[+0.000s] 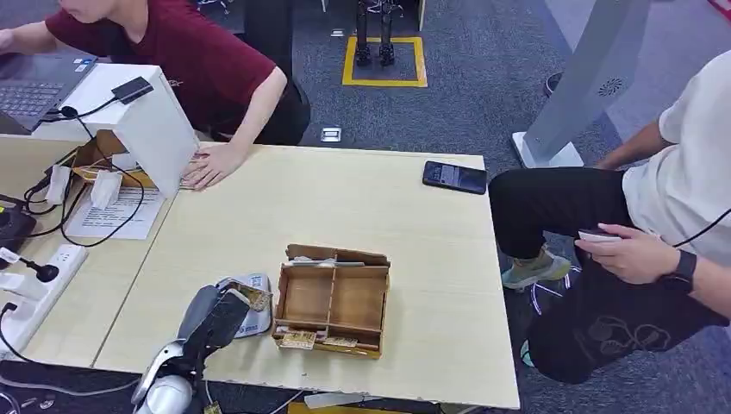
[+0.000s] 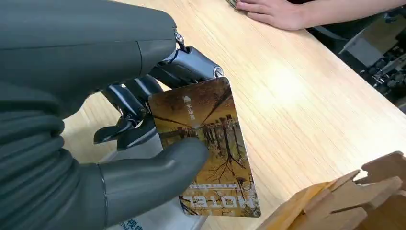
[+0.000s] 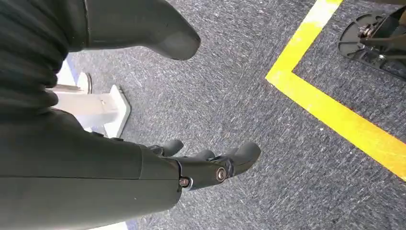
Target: Pass the card to the sensor for recognition and then transmit it.
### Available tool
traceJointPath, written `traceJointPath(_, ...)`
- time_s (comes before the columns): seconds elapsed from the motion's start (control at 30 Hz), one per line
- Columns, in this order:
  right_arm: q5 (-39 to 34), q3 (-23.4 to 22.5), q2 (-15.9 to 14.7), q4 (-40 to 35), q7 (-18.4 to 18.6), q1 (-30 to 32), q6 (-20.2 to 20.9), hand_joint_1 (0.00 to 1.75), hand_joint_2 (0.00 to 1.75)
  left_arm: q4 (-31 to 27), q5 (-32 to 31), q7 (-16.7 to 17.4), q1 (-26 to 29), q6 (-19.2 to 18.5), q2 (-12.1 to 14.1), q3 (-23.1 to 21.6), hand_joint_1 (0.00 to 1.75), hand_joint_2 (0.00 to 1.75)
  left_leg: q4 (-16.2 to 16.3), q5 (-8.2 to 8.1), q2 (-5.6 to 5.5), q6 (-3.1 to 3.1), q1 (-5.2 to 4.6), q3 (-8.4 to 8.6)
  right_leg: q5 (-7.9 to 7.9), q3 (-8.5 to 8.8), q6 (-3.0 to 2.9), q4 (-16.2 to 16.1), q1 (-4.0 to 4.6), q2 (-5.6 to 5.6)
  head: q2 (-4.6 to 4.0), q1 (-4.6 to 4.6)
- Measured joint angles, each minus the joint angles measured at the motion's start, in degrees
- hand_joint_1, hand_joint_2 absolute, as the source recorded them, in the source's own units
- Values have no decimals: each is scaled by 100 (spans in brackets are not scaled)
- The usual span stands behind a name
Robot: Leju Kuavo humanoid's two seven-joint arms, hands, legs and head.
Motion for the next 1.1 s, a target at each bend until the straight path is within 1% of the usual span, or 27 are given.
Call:
traceJointPath(0.07,4,0,2,0,0,1,2,0,175,39,-70,2,-12,55,-22,0,175,175,0,0,0,0,0,0,0,0,0,0,0,0,2,2)
traceJointPath(0.17,28,-2,4,0,0,-1,7,0,175,118,-313,109,-65,164,-61,0,175,175,0,0,-1,0,0,0,0,1,0,0,0,-1,2,2)
traceJointPath(0.4,105,-15,17,0,-2,-1,7,0,175,490,-1307,319,-183,474,-129,0,175,175,0,0,-1,0,0,7,0,9,0,0,0,-1,0,2)
traceJointPath(0.67,109,-20,20,0,-2,0,7,0,175,688,-1463,369,-252,539,-153,0,175,175,-1,0,-1,0,0,10,0,13,0,0,0,-1,2,0)
traceJointPath(0.77,160,-20,22,0,-13,0,4,0,175,791,-1911,514,-284,732,-164,0,175,175,-1,0,-1,0,0,12,0,15,0,1,0,-1,0,0)
traceJointPath(0.87,192,-20,24,0,-72,-2,-2,0,175,1016,-2423,540,-316,1000,-166,4,175,175,-1,0,-1,0,0,15,0,18,0,1,0,-1,0,0)
traceJointPath(0.97,227,-20,24,0,-90,-3,-2,0,175,1185,-2575,522,-351,1117,-190,24,175,175,-1,0,-1,0,0,19,0,22,0,1,0,-1,0,0)
traceJointPath(1.1,232,-20,24,0,-90,-3,-2,0,175,1309,-2601,514,-382,1136,-197,33,175,175,-2,0,-2,0,0,24,0,26,0,1,0,-2,0,0)
